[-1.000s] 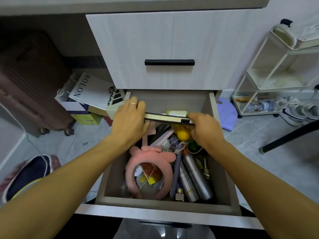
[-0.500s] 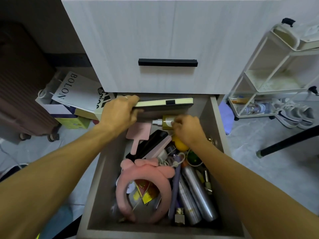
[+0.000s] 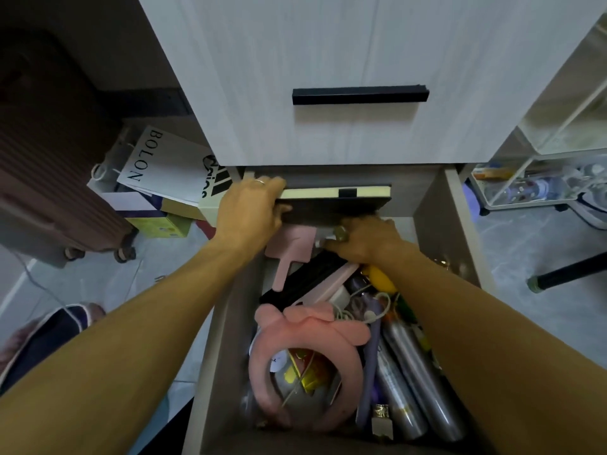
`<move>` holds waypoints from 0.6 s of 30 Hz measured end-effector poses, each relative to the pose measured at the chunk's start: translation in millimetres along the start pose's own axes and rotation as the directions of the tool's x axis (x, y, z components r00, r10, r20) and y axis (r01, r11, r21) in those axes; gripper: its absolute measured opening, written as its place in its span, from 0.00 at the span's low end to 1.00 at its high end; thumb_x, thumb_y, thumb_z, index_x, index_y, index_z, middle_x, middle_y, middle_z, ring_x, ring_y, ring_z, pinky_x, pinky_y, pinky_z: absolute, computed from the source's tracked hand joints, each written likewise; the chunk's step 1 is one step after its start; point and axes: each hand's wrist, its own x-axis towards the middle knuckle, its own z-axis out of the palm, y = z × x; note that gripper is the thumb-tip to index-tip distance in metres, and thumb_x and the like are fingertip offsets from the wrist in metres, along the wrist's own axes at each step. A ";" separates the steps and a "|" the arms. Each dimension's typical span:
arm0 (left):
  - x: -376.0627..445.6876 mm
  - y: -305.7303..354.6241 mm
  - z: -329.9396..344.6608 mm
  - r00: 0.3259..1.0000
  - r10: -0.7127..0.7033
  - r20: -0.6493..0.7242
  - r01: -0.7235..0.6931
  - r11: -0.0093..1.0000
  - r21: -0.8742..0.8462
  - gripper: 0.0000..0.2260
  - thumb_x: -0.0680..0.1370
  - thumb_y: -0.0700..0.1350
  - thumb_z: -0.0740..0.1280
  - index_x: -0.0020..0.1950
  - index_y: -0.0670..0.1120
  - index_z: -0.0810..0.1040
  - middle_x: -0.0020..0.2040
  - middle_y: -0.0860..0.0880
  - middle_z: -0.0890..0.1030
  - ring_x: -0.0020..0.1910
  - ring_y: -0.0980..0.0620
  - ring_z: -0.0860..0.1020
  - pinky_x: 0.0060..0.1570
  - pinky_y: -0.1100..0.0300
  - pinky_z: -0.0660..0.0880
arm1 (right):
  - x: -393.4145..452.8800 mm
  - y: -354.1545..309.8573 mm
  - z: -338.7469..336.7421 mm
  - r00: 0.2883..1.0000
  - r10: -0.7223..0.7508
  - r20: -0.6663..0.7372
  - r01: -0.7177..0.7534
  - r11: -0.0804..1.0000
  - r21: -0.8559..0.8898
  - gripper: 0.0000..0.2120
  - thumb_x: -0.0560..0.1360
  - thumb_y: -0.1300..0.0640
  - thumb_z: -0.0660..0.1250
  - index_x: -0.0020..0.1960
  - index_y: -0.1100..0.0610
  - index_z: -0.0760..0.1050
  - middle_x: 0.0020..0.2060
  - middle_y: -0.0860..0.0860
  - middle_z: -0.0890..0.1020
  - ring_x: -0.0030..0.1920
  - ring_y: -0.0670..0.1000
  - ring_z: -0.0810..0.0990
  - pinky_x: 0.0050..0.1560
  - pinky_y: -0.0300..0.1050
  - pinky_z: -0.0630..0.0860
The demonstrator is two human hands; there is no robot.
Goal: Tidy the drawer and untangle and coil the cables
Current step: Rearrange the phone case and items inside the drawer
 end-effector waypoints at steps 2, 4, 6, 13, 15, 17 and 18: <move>0.8 0.2 4.0 0.995 0.020 0.093 -0.029 0.995 0.096 0.08 0.77 0.47 0.68 0.50 0.43 0.78 0.43 0.43 0.80 0.44 0.41 0.77 0.50 0.51 0.70 | -4.6 3.4 -1.5 0.991 0.041 0.124 -0.040 0.999 -0.013 0.42 0.67 0.22 0.54 0.72 0.47 0.66 0.70 0.52 0.71 0.67 0.57 0.70 0.66 0.58 0.67; 1.2 0.2 8.5 0.976 0.036 0.215 -0.082 0.975 0.206 0.07 0.79 0.47 0.65 0.51 0.44 0.77 0.43 0.44 0.81 0.45 0.42 0.79 0.67 0.50 0.63 | -12.8 11.2 -0.7 0.981 0.047 0.190 -0.045 0.999 -0.011 0.44 0.66 0.21 0.53 0.71 0.48 0.68 0.70 0.51 0.71 0.67 0.56 0.70 0.66 0.56 0.69; 2.8 -0.1 9.8 0.957 0.011 0.290 -0.089 0.963 0.255 0.04 0.80 0.46 0.64 0.51 0.46 0.75 0.42 0.46 0.81 0.46 0.44 0.79 0.74 0.49 0.54 | -23.0 17.6 -0.1 0.977 0.017 0.211 -0.018 1.000 0.005 0.39 0.69 0.24 0.55 0.67 0.51 0.72 0.66 0.53 0.74 0.62 0.55 0.73 0.61 0.50 0.72; 20.1 4.7 -15.5 0.863 0.042 0.503 -0.181 0.956 0.231 0.07 0.78 0.47 0.66 0.55 0.49 0.75 0.44 0.48 0.81 0.52 0.44 0.79 0.73 0.51 0.52 | -43.6 13.0 -9.0 0.975 -0.057 0.216 0.056 0.998 0.010 0.23 0.78 0.41 0.60 0.67 0.55 0.71 0.59 0.55 0.77 0.53 0.53 0.75 0.54 0.48 0.73; 18.5 5.1 -20.3 0.844 0.061 0.532 -0.203 0.956 0.211 0.06 0.79 0.48 0.66 0.54 0.50 0.75 0.39 0.50 0.76 0.52 0.44 0.79 0.74 0.50 0.52 | -41.5 4.7 -3.5 0.983 -0.093 0.156 0.096 0.995 -0.012 0.19 0.78 0.49 0.61 0.66 0.55 0.72 0.58 0.56 0.77 0.53 0.55 0.76 0.55 0.49 0.75; 12.2 5.4 -17.0 0.878 0.064 0.474 -0.168 0.969 0.180 0.04 0.79 0.47 0.66 0.50 0.49 0.72 0.34 0.51 0.71 0.48 0.45 0.79 0.74 0.51 0.52 | -41.7 -4.9 -0.4 0.985 -0.122 0.118 0.126 0.992 -0.022 0.17 0.76 0.54 0.63 0.65 0.55 0.72 0.57 0.56 0.78 0.53 0.55 0.77 0.53 0.49 0.76; 7.0 -2.0 -10.4 0.906 0.059 0.418 -0.138 0.977 0.163 0.04 0.78 0.46 0.66 0.48 0.48 0.71 0.34 0.51 0.72 0.46 0.44 0.79 0.74 0.50 0.53 | -35.6 -14.4 2.8 0.984 -0.146 0.104 0.151 0.988 -0.040 0.18 0.76 0.55 0.64 0.65 0.55 0.72 0.58 0.56 0.77 0.54 0.56 0.77 0.53 0.49 0.76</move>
